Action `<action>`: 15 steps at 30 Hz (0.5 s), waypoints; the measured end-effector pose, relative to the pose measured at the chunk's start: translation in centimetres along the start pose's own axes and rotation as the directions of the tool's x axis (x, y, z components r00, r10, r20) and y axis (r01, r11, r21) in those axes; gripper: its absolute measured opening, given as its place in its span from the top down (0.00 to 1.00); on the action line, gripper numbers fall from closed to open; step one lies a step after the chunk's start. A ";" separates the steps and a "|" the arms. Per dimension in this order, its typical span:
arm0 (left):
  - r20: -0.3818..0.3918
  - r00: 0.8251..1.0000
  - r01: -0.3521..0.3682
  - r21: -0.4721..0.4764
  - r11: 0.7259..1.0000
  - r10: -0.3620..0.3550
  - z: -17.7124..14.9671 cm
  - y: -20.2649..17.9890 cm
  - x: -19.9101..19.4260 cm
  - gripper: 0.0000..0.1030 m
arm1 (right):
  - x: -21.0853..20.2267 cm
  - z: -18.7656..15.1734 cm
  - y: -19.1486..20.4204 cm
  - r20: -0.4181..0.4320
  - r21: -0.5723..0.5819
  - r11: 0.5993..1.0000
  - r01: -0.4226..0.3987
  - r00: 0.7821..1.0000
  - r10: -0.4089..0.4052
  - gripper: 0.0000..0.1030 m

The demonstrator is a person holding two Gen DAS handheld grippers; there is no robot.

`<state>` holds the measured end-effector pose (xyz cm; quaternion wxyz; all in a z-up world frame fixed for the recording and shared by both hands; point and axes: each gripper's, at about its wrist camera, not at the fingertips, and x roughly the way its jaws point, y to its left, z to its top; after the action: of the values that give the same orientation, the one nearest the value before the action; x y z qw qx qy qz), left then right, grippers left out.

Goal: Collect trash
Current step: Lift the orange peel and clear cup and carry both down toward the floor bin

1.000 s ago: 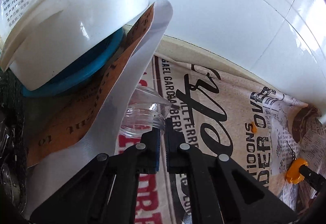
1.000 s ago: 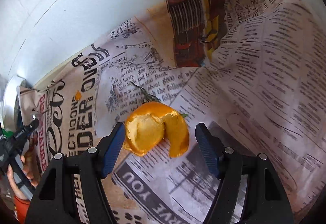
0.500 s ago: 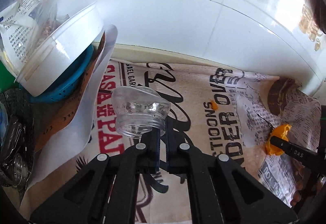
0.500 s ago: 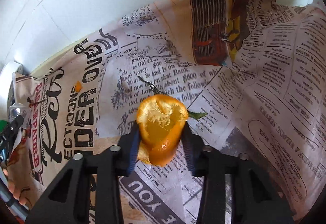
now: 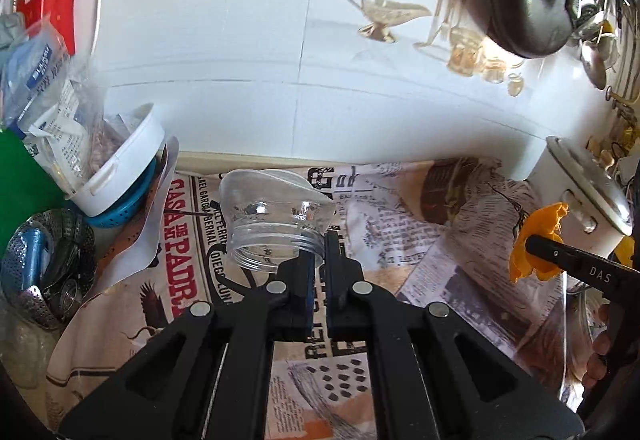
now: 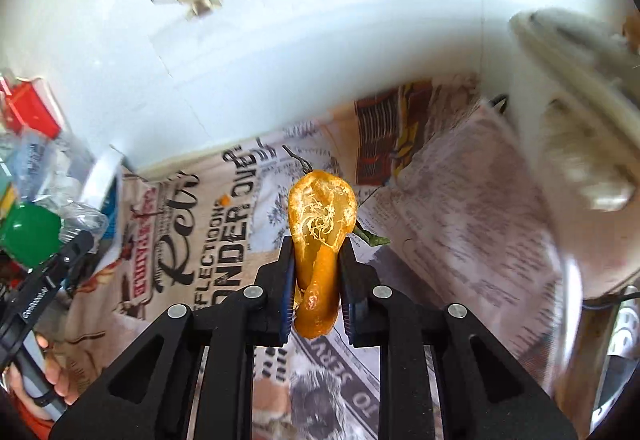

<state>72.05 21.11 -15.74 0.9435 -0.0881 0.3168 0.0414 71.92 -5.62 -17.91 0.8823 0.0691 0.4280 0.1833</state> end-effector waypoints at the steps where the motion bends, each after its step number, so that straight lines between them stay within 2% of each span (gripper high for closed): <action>1: 0.015 1.000 0.000 -0.001 1.000 0.000 -0.1 -0.7 -1.4 0.97 | -1.7 -0.1 -0.3 0.020 -0.007 1.000 -0.013 1.000 0.013 0.83; 7: 0.084 0.996 -0.015 -0.005 1.000 0.015 -2.2 -5.9 -9.5 0.97 | -9.9 -2.2 -1.7 0.093 -0.078 0.995 -0.066 0.993 0.073 0.83; 15: 0.118 0.992 -0.037 0.014 0.999 0.035 -6.1 -11.1 -17.8 0.97 | -16.1 -5.3 -2.6 0.098 -0.138 0.983 -0.124 0.986 0.138 0.83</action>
<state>55.78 8.61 -8.18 0.9603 -0.0723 0.2624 0.0610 59.30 -14.38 -10.17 0.8927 0.0485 0.3613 0.2649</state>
